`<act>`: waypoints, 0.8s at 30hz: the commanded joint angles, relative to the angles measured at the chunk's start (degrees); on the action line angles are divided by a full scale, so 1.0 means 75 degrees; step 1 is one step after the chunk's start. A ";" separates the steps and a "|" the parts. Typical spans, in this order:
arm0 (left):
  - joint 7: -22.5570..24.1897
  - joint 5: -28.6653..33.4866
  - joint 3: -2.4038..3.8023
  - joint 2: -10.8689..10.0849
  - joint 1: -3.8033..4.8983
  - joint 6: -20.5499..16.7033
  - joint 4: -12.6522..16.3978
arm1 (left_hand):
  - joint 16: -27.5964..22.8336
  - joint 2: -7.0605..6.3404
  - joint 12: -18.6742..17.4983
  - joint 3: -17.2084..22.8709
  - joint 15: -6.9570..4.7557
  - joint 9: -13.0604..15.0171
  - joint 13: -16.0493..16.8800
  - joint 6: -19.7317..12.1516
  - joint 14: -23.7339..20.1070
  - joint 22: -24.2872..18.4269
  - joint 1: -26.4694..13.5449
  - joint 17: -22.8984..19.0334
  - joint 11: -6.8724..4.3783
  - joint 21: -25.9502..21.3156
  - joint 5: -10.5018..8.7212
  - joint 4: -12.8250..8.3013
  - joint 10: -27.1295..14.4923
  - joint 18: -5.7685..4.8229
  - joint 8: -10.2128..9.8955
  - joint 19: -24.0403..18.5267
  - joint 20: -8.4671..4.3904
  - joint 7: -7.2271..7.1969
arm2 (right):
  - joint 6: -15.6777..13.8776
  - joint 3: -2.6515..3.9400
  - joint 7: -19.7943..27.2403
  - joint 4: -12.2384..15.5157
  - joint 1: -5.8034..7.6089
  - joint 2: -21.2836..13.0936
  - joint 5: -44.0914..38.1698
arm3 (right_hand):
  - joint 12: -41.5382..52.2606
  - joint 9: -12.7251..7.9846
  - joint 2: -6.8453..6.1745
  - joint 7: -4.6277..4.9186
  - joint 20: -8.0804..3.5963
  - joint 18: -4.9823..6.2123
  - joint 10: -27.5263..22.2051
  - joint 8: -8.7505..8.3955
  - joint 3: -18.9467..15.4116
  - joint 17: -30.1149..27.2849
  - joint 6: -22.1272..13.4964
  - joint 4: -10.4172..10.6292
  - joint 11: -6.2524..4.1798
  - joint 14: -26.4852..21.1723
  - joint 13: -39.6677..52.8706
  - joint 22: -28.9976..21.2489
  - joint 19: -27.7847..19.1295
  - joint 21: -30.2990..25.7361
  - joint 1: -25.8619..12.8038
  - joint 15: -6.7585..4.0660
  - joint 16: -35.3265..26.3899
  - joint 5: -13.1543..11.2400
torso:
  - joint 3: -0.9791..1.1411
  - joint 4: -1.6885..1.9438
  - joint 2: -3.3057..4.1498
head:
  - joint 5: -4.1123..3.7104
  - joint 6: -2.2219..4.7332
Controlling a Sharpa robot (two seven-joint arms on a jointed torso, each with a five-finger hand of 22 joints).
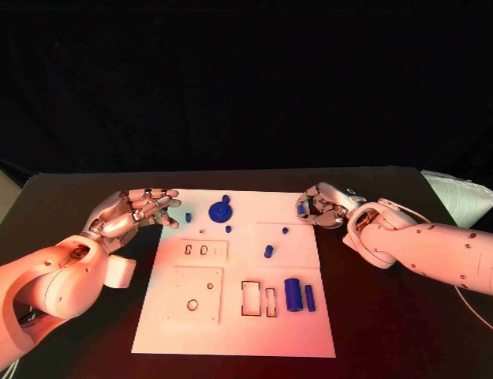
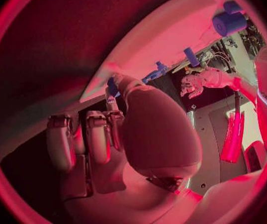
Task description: Assemble the parts on the task board
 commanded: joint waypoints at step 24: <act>-0.0120 -0.0113 0.0006 0.0064 0.0002 -0.0089 -0.0038 | 0.0039 0.0019 0.0028 0.0011 0.0022 -0.0009 0.0006 -0.0045 0.0036 0.0029 -0.0086 0.0013 0.0010 0.0076 -0.0044 -0.0012 -0.0030 0.0083 -0.0035 -0.0072 0.0001 0.0060 | -0.0438 0.0002 -0.2321 0.1320 0.0539 0.0708 -0.0496 | 0.0133 0.0404 -0.0202 -0.0252 -0.0203 -0.0075 0.0336 0.0895 0.0281 0.2013 -0.0033 0.0052 -0.0196 0.0799 0.1505 0.1895 0.0745 0.0033 -0.0780 -0.0185 0.0048 -0.0203 | -0.0128 -0.0073 -0.0147 | 0.0324 -0.0046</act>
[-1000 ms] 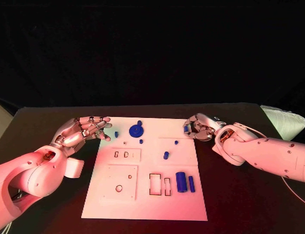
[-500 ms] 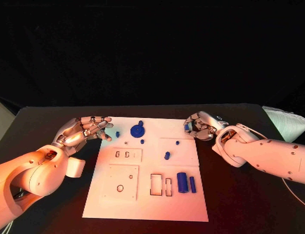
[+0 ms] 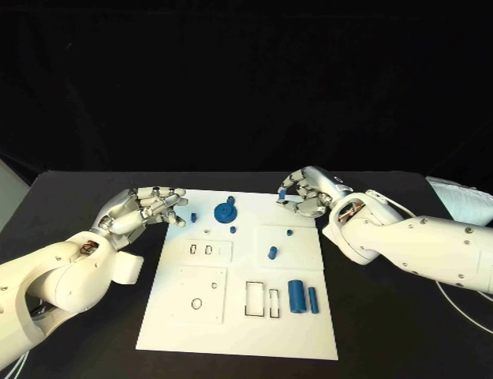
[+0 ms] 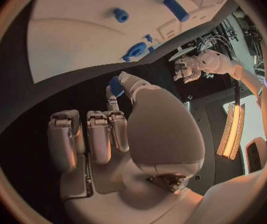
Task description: Assemble the parts on the task board
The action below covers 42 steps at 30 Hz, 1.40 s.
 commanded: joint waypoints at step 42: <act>-0.1064 -0.0999 0.0008 0.0207 0.0012 -0.0708 -0.0071 | 0.3134 0.0047 0.3983 -0.0047 -0.0377 0.0676 0.2423 -0.0322 0.1507 0.1375 -0.0100 0.2713 -0.0451 0.2382 -0.0036 -0.0081 -0.0643 0.0113 0.1747 0.0118 -0.0338 -0.0333 | 0.1019 -0.0224 -0.2875 0.0217 -0.0918 0.2400 -0.2983 | 0.0037 0.0384 -0.0040 -0.0132 -0.0061 -0.0066 0.0343 0.0094 -0.0017 0.2007 0.0025 0.0113 -0.0068 0.0824 0.1520 0.1869 0.0716 -0.0059 -0.0193 -0.0045 0.0048 0.0101 | -0.0127 -0.0020 -0.0132 | 0.0433 -0.0412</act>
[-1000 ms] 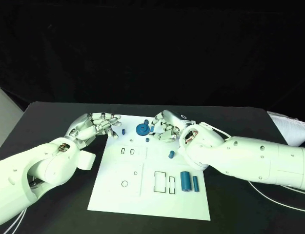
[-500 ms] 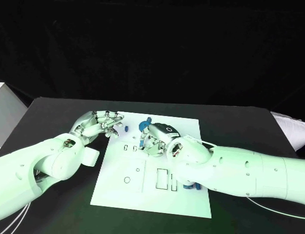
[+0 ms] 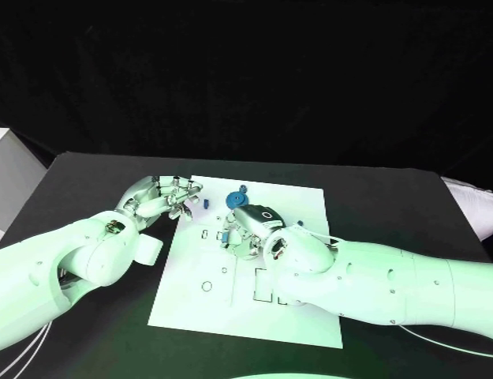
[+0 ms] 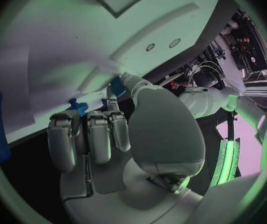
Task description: Assemble the parts on the task board
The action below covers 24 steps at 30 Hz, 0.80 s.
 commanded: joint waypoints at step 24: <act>-0.0099 -0.0094 0.0006 0.0021 0.0003 0.0152 -0.0010 | 0.0174 -0.0011 0.0159 0.0075 0.0008 0.0036 0.0061 -0.0103 0.0119 0.0041 -0.0056 0.0191 0.0004 0.0108 -0.0036 0.0030 -0.0105 0.0114 0.0092 -0.0036 0.0007 0.0014 | 0.0141 0.0000 -0.0077 -0.0172 -0.0102 0.0095 -0.0562 | 0.0022 0.0104 -0.0042 -0.0095 -0.0060 -0.0065 0.0329 0.0068 -0.0016 0.2010 0.0022 0.0070 -0.0064 0.0825 0.1503 0.1864 0.0714 -0.0055 -0.0129 -0.0044 0.0049 0.0064 | 0.0001 -0.0011 -0.0005 | 0.0039 -0.0100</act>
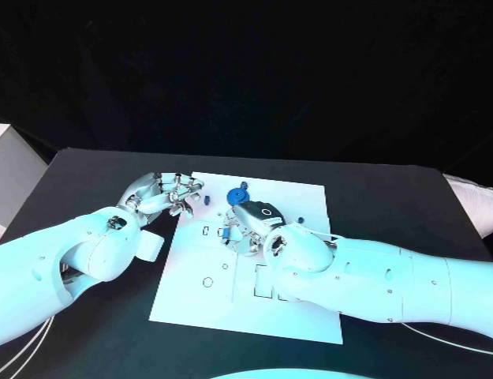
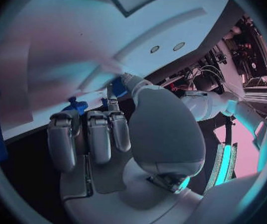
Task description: Assemble the parts on the task board
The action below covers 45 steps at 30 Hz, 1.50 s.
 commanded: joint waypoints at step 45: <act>-0.0066 -0.0118 0.0006 0.0029 0.0003 0.0167 -0.0019 | 0.0169 -0.0040 0.0148 0.0081 0.0019 0.0028 0.0056 -0.0146 0.0148 0.0053 -0.0063 0.0190 0.0016 0.0130 -0.0038 0.0023 -0.0139 0.0112 0.0082 -0.0044 0.0013 0.0031 | -0.0425 -0.0021 -0.0001 0.0050 -0.0063 -0.0111 -0.0156 | -0.0811 -0.0402 0.0137 0.0356 0.0229 0.0007 -0.0519 -0.0230 -0.2785 0.1838 -0.1232 0.0612 0.0316 0.0778 0.0697 0.1641 0.0604 -0.0317 -0.0510 0.0277 -0.0042 -0.1015 | 0.0009 0.0001 0.0003 | -0.0024 0.0003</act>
